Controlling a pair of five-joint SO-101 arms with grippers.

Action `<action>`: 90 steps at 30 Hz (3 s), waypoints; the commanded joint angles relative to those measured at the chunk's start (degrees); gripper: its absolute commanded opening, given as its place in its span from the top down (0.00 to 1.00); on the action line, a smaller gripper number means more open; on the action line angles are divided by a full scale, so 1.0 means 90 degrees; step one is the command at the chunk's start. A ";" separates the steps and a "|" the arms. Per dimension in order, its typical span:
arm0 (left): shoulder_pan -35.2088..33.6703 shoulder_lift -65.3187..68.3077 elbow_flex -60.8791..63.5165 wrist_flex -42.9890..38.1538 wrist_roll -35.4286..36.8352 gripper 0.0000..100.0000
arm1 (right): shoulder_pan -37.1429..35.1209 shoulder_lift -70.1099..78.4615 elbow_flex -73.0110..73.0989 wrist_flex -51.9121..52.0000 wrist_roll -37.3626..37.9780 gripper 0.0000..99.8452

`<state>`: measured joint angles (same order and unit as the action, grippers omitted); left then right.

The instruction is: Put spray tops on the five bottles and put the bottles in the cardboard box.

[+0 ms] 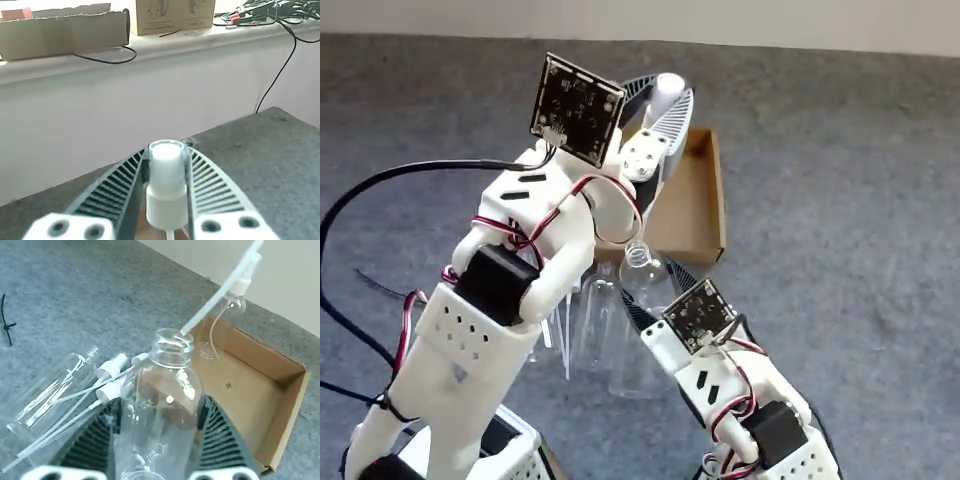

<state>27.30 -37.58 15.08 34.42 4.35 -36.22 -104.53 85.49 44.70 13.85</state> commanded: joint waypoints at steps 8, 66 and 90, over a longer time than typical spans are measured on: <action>0.0112 -0.0171 0.0581 -0.0147 -0.0068 1.00 | -0.0015 -0.0093 -0.0073 -0.0181 -0.0068 1.00; 0.0063 -0.1470 -0.0210 0.2716 -0.0469 0.88 | 0.0230 0.2085 -0.1792 -0.1167 -0.1299 1.00; -0.0435 -0.0532 0.0034 0.2735 -0.0977 0.88 | 0.0220 0.2056 -0.1714 -0.1128 -0.1270 1.00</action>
<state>24.22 -42.33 17.80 58.68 -3.82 -34.90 -85.63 71.43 36.44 2.51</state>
